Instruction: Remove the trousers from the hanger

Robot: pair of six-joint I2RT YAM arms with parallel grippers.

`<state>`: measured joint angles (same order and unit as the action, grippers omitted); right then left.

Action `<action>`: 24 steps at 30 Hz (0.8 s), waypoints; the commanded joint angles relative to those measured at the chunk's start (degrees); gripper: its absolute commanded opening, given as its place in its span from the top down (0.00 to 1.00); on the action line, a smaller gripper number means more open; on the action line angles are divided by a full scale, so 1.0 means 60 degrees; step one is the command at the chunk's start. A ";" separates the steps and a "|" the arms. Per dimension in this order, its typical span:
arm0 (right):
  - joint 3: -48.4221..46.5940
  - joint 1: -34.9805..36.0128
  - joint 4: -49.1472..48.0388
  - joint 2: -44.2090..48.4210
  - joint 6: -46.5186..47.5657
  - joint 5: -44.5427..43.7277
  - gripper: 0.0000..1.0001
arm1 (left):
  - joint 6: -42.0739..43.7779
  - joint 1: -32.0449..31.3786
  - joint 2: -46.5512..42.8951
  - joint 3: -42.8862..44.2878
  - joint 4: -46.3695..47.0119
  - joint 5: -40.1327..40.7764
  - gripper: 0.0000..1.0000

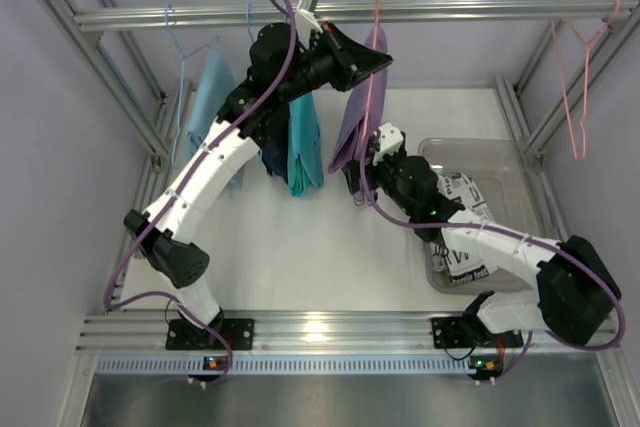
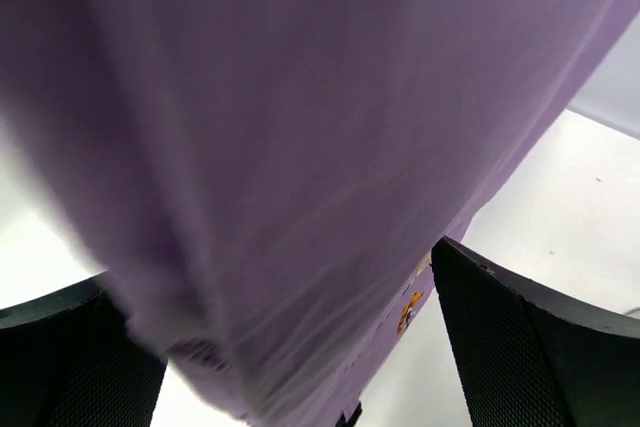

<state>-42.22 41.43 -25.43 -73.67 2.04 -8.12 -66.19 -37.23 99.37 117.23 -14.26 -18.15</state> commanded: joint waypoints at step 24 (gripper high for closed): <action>-0.1884 -0.0943 0.1541 0.2213 0.0012 0.0561 1.00 | 0.0939 0.0156 -0.1019 -0.0552 0.1514 0.0242 1.00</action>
<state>-47.24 36.47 -15.35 -65.71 3.86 -9.02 -64.49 -37.08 98.63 115.20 -13.74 -18.48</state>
